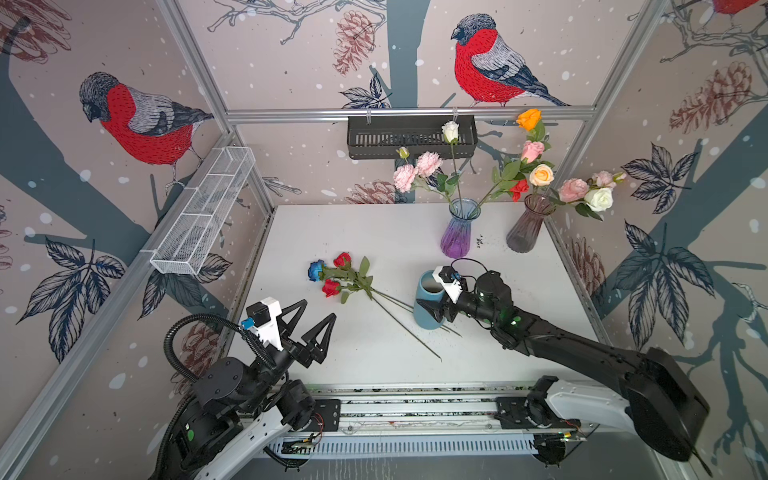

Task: Arrange the flowers into the vase
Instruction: 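Slide the teal vase nearer the robot with the right gripper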

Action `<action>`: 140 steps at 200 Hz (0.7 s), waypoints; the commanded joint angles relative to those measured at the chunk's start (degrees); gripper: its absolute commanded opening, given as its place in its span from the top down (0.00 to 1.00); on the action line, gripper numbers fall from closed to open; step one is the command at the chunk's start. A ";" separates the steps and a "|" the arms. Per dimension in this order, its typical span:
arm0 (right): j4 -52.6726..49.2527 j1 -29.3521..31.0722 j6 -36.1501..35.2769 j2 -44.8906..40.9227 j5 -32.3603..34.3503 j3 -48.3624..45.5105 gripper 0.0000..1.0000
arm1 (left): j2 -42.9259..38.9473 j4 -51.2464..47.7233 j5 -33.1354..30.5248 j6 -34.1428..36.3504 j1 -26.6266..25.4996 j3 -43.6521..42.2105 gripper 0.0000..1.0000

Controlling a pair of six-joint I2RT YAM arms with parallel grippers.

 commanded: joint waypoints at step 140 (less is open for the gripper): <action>-5.80 -13.07 2.39 -16.15 8.20 -3.71 0.28 | 2.82 1.70 2.06 0.47 0.46 0.26 0.03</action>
